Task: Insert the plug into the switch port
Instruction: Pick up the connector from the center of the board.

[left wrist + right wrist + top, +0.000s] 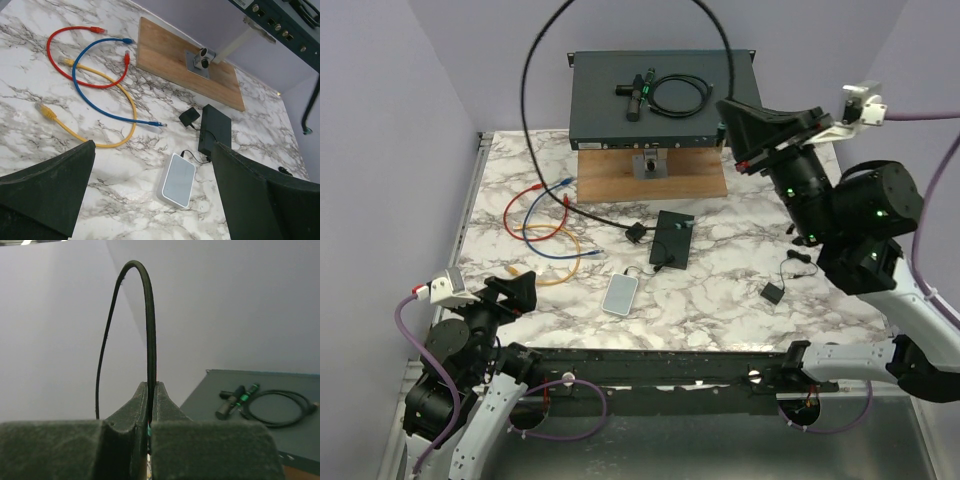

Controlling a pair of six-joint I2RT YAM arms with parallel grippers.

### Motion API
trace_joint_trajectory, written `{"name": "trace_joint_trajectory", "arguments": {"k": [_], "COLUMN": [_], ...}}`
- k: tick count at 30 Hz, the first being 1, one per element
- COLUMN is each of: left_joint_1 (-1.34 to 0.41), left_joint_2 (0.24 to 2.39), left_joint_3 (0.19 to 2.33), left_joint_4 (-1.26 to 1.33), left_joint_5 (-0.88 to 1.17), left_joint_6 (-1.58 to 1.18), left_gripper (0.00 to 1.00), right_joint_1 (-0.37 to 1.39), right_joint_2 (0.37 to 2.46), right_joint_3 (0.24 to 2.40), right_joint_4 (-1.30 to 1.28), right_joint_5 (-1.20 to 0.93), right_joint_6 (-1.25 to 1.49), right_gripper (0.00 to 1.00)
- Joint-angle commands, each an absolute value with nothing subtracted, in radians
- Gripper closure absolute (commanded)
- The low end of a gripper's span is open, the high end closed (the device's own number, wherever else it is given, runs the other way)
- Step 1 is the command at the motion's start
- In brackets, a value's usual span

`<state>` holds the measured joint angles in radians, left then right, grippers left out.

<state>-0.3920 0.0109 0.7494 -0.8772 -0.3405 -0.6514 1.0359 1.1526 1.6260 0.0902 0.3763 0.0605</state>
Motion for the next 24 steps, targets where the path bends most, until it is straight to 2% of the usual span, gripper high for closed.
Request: {"name": "trace_joint_trajectory", "arguments": {"k": [1, 6, 11, 18, 24], "left_joint_1": [-0.387, -0.386, -0.386, -0.386, -0.387], "left_joint_2": [-0.260, -0.238, -0.120, 0.021, 0.145], "left_joint_3": [0.742, 0.729, 0.738, 0.730, 0.717], "left_joint_4": [-0.877, -0.821, -0.781, -0.705, -0.597], "left_joint_5": [-0.352, -0.240, -0.078, 0.103, 0.282], "left_joint_6": [-0.648, -0.597, -0.554, -0.532, -0.557], "left_gripper": [0.01, 0.01, 0.01, 0.01, 0.01], "right_joint_1": [1.039, 1.040, 1.039, 1.039, 1.039], "right_joint_2": [1.090, 0.995, 0.924, 0.839, 0.768], "right_joint_3": [1.622, 1.523, 1.428, 1.257, 1.075], "right_joint_4": [-0.048, -0.033, 0.146, 0.562, 0.705], "right_joint_5": [0.655, 0.903, 1.099, 1.232, 1.261], "right_joint_6": [0.040, 0.010, -0.148, -0.427, -0.380], "right_gripper": [0.99, 0.99, 0.99, 0.99, 0.99]}}
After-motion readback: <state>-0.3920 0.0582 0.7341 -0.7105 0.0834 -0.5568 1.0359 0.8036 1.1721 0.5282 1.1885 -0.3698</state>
